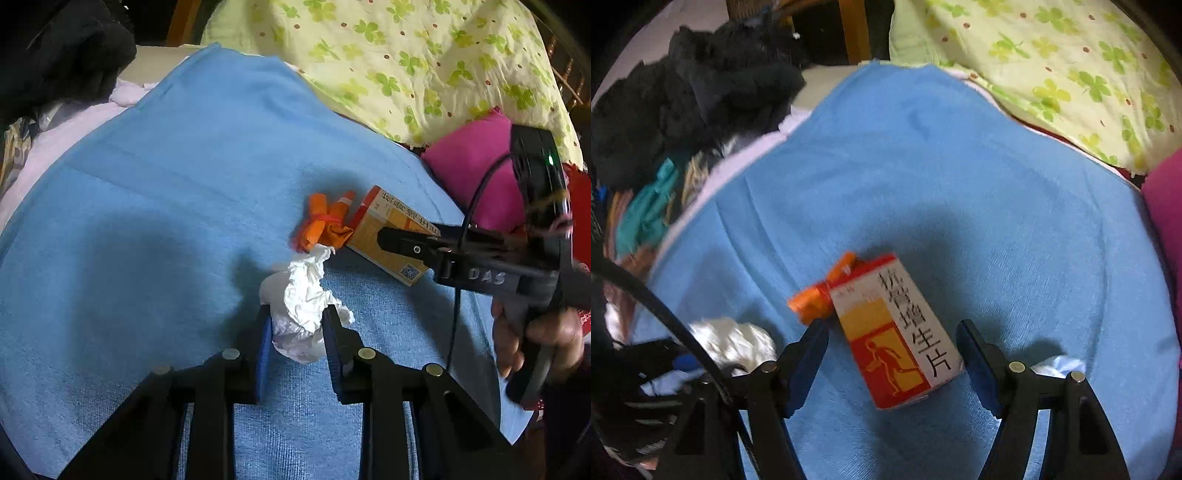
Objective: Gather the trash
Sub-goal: 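Grasp the white tissue with the left gripper while the right gripper grasps the medicine box, then lift the white tissue and the orange-and-white medicine box off the blanket, then hold the tissue and medicine box raised, then swing toward the wastebasket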
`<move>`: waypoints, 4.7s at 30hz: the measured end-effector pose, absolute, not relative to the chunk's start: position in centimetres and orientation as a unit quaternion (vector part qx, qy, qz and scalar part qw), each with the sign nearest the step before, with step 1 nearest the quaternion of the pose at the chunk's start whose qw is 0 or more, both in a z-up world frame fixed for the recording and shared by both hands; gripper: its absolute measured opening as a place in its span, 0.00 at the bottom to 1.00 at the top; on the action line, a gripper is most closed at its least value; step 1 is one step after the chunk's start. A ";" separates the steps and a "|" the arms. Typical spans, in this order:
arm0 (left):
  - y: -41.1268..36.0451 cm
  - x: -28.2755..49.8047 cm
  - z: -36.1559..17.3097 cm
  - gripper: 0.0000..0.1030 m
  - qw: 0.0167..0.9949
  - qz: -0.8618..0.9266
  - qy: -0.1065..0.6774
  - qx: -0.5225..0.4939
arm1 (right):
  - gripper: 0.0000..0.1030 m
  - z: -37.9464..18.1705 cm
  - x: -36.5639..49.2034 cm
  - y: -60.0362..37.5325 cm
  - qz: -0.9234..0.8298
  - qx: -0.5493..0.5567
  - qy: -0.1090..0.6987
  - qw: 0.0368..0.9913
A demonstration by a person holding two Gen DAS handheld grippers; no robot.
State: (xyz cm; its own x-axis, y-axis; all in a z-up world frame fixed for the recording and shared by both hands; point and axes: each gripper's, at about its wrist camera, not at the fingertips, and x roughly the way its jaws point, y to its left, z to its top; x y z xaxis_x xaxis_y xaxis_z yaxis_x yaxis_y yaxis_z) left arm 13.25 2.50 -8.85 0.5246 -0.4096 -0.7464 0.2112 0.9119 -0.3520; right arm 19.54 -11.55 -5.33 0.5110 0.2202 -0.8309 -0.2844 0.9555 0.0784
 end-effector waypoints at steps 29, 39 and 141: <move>-2.3 -3.9 4.7 0.24 0.926 -0.232 0.296 0.021 | 0.60 8.9 -15.3 -21.9 -0.007 0.136 0.257 0.957; -1.8 -12.0 12.3 0.24 0.953 -0.234 0.190 0.041 | 0.60 14.7 -21.1 -19.3 -0.019 0.095 0.192 0.977; -3.2 -23.3 20.9 0.25 0.964 -0.244 0.082 0.063 | 0.60 23.4 -33.3 -19.3 -0.056 0.086 0.042 0.994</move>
